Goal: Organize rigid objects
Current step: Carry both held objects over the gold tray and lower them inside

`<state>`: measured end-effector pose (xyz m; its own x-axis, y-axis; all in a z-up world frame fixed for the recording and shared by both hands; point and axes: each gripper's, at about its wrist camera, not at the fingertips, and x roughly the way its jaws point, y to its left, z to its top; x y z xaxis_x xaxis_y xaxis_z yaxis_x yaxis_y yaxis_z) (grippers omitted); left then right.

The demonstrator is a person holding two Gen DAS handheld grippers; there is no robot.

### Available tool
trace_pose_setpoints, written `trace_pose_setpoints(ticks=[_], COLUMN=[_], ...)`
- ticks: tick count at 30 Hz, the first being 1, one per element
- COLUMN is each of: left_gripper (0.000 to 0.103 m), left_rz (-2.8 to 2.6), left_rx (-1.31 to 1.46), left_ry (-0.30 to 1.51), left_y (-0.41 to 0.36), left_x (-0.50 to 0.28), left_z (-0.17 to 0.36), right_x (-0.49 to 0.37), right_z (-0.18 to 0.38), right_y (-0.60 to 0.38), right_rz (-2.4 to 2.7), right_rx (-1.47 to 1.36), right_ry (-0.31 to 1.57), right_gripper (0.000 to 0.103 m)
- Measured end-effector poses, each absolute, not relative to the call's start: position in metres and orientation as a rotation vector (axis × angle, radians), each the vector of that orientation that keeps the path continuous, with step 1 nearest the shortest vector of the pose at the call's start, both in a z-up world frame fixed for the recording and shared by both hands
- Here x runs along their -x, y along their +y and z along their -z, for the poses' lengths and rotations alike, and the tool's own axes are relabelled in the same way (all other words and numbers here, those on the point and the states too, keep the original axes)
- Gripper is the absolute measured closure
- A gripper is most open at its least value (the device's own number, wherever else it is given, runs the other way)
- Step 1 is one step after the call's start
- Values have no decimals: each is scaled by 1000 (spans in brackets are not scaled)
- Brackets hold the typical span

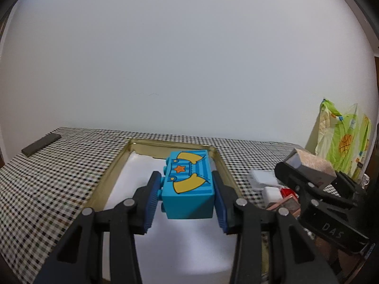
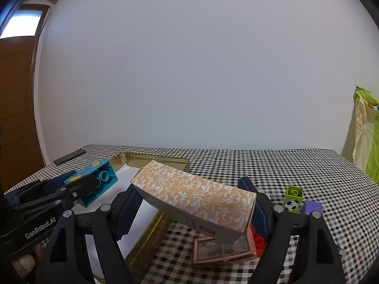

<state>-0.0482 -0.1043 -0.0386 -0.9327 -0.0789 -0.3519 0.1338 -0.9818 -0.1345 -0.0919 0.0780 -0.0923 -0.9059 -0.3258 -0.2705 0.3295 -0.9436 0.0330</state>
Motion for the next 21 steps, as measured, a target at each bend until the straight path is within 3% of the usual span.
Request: trace_pose_setpoints(ticks=[21], left_gripper=[62], left_rz=[2908], left_rx=[-555], left_ry=[265], left_y=[-131], left_x=[49], left_z=[40], right_x=[97], right_z=[88], right_y=[40], right_rz=[2714], right_rx=[-412], right_ry=[44], right_gripper=[21])
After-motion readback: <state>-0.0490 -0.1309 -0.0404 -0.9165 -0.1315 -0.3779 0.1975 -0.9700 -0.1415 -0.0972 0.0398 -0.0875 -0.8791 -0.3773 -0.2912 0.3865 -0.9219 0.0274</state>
